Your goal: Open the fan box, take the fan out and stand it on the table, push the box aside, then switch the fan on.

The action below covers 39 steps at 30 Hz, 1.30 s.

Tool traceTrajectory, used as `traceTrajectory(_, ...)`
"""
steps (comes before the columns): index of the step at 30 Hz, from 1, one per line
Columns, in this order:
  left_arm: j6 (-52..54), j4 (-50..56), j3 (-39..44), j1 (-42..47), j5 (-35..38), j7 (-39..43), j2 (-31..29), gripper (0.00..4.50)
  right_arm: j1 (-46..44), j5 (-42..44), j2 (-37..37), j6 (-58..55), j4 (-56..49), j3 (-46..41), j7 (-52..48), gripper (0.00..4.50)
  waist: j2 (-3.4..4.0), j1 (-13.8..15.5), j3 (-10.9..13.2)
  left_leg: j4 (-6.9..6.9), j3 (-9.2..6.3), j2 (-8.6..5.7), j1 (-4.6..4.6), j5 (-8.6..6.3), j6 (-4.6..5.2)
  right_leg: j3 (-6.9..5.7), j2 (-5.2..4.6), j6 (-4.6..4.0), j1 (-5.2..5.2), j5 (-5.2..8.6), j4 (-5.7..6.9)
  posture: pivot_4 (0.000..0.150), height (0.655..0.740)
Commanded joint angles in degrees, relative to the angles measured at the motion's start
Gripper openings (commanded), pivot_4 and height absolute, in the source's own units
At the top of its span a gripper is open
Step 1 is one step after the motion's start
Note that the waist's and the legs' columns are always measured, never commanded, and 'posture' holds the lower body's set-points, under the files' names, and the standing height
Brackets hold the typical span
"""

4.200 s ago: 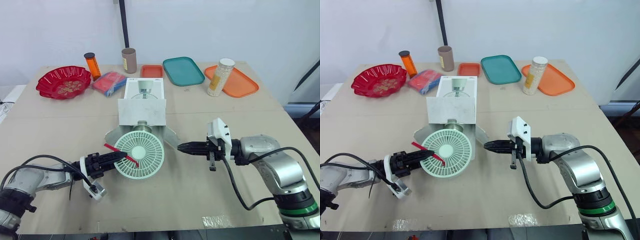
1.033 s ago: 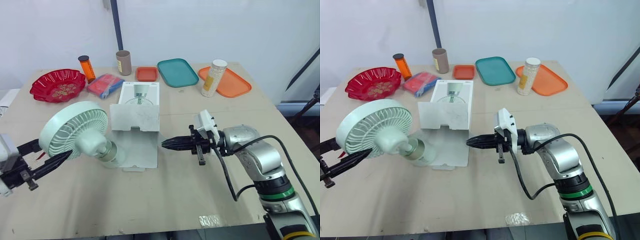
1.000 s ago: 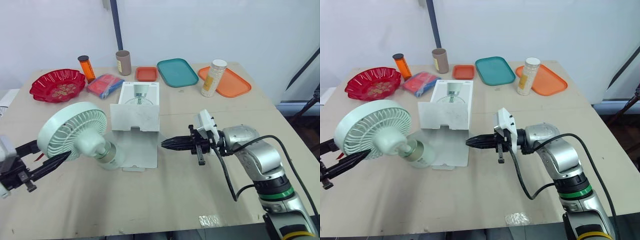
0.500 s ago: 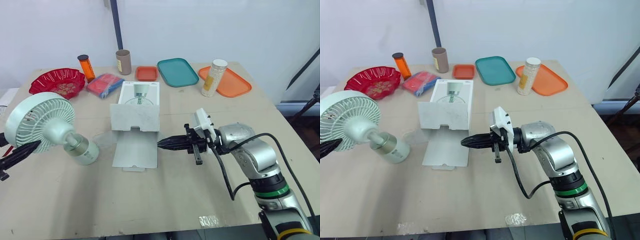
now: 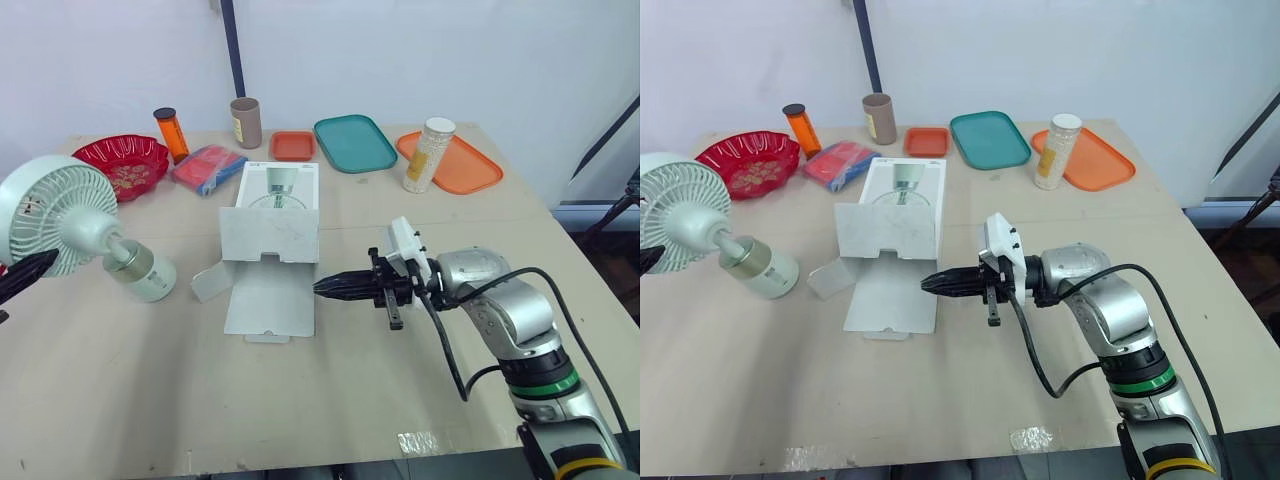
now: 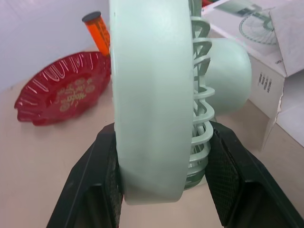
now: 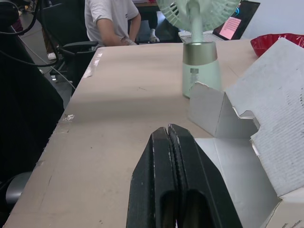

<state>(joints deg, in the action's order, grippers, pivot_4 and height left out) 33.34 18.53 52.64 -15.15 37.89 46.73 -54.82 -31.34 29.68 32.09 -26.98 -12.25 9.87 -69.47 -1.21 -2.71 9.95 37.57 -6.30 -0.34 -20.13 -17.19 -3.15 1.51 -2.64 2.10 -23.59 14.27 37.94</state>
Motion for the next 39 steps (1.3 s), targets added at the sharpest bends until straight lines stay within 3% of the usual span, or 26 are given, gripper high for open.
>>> traceTrajectory(1,0.7,0.2,1.7,1.1,-1.1,-0.1,-2.0,1.87,0.2,0.6,0.1,0.5,-2.4,-0.7,0.4,0.00,0.00,0.0,0.0,0.00,0.00,0.00,0.00,0.00,-0.01,0.00,0.00,0.00,0.00,0.00,0.00,0.150,0.7400)
traceTrajectory(11,2.3,1.3,-1.9,2.6,-3.0,0.6,-2.4,1.87,0.9,0.6,0.0,0.5,-2.8,-0.7,1.5,0.00,0.02,0.0,0.0,0.00,0.00,-0.01,0.02,0.01,-0.02,0.00,-0.02,0.00,0.02,0.00,0.01,0.150,0.7400)
traceTrajectory(12,2.5,1.4,-2.1,2.6,-3.0,0.8,-2.4,2.90,1.0,0.5,-0.1,0.5,-2.8,-0.7,1.6,0.00,0.03,0.0,0.0,0.00,0.01,-0.01,0.03,0.01,-0.02,0.01,-0.02,0.00,0.02,0.00,0.01,0.150,0.7400)
traceTrajectory(17,1.8,0.9,-2.6,3.1,-4.4,0.8,-1.8,4.43,1.5,0.4,0.0,0.4,-3.2,-0.5,2.0,0.00,0.03,0.0,0.0,0.00,0.01,0.00,0.03,0.01,-0.02,0.01,0.00,0.00,0.01,0.00,0.01,0.150,0.7400)
traceTrajectory(29,2.4,0.9,-0.2,5.8,-4.1,0.5,-0.9,4.43,1.3,0.3,0.0,0.5,-3.1,-0.3,2.1,0.00,0.02,0.0,0.0,0.00,0.01,0.00,0.02,0.01,-0.02,0.01,-0.01,0.00,0.01,0.00,0.01,0.150,0.7400)
traceTrajectory(35,4.0,1.8,3.9,6.3,-1.5,-0.5,0.7,4.43,0.7,0.1,-0.4,0.9,-2.4,0.0,1.8,0.00,0.02,0.0,0.0,0.00,0.01,0.00,0.02,0.01,-0.02,0.01,-0.01,0.00,0.00,0.00,0.01,0.150,0.7400)
traceTrajectory(39,5.6,1.1,6.3,12.0,2.7,-5.1,1.6,4.43,0.2,-0.1,-0.7,1.3,-1.7,0.4,1.6,0.00,0.01,0.0,0.0,0.01,-0.01,0.00,0.03,0.01,-0.02,0.00,-0.01,0.00,0.02,0.00,0.01,0.150,0.7400)
